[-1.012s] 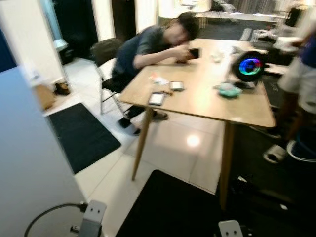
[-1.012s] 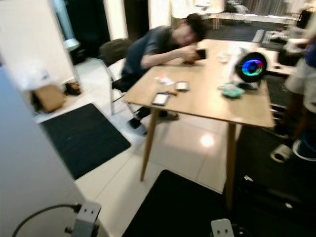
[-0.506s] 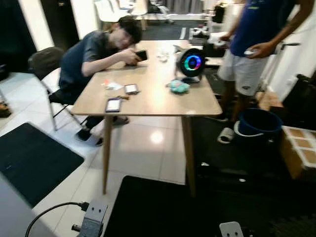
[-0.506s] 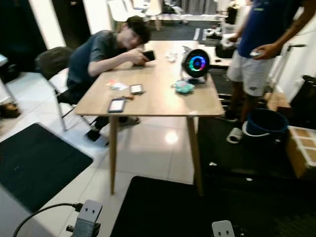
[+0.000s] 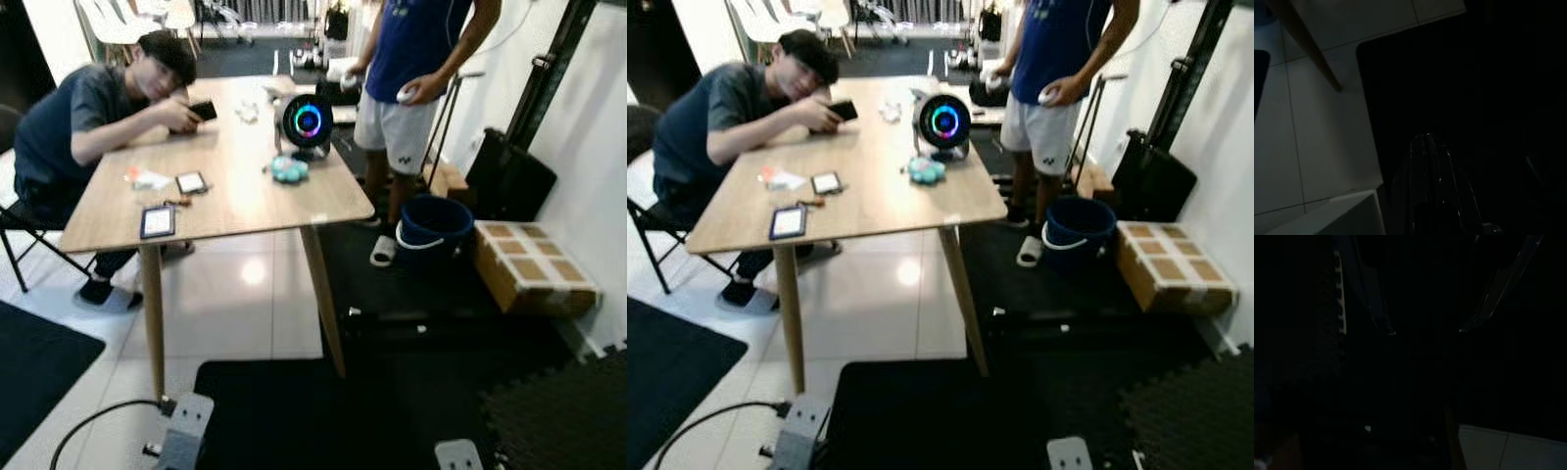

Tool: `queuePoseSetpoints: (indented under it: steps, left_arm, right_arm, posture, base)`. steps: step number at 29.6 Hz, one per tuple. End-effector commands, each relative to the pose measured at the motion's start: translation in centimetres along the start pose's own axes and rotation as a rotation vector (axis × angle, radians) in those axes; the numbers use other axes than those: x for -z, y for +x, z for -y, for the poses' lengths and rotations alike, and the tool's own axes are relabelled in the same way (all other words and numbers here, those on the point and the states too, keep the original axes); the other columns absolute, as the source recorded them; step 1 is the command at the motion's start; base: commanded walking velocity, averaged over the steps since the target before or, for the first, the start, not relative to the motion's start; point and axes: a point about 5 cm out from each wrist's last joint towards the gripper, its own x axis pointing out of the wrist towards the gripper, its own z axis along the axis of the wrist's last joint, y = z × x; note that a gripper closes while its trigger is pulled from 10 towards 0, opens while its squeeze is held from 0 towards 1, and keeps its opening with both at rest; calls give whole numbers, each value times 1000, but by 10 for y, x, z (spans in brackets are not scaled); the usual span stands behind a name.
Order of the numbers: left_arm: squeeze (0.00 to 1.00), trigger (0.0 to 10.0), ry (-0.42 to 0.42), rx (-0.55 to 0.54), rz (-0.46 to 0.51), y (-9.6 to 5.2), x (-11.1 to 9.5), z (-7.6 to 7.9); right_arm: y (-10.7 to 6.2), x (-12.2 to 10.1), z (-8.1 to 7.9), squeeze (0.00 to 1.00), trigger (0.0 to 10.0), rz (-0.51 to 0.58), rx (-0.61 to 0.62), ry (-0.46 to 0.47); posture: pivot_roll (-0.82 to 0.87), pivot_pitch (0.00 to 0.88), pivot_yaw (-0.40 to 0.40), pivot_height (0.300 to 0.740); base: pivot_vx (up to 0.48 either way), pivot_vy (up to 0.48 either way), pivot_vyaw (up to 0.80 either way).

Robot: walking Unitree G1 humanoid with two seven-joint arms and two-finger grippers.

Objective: Hang keys on a hook

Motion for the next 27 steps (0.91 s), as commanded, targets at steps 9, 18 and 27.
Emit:
queuePoseSetpoints:
  steps: [9, 18, 27]
  left_arm:
    - [0, 10000, -3, -11, -37, -3, 10, 0]
    - [0, 10000, -5, -11, -38, -3, 10, 0]
    - [0, 10000, -35, 14, -4, -2, 5, 3]
  right_arm:
    - [-4, 7, -2, 0, 10000, -19, -25, -25]
    - [-4, 6, -3, 0, 10000, -15, -32, -27]
    - [-3, 5, -2, 0, 10000, -10, -29, -15]
  posture:
    - [52, 147, 48, 740]
    - [50, 147, 46, 740]
    - [47, 144, 45, 740]
  base:
    - [0, 0, 224]
    - [0, 0, 529]
    - [0, 0, 0]
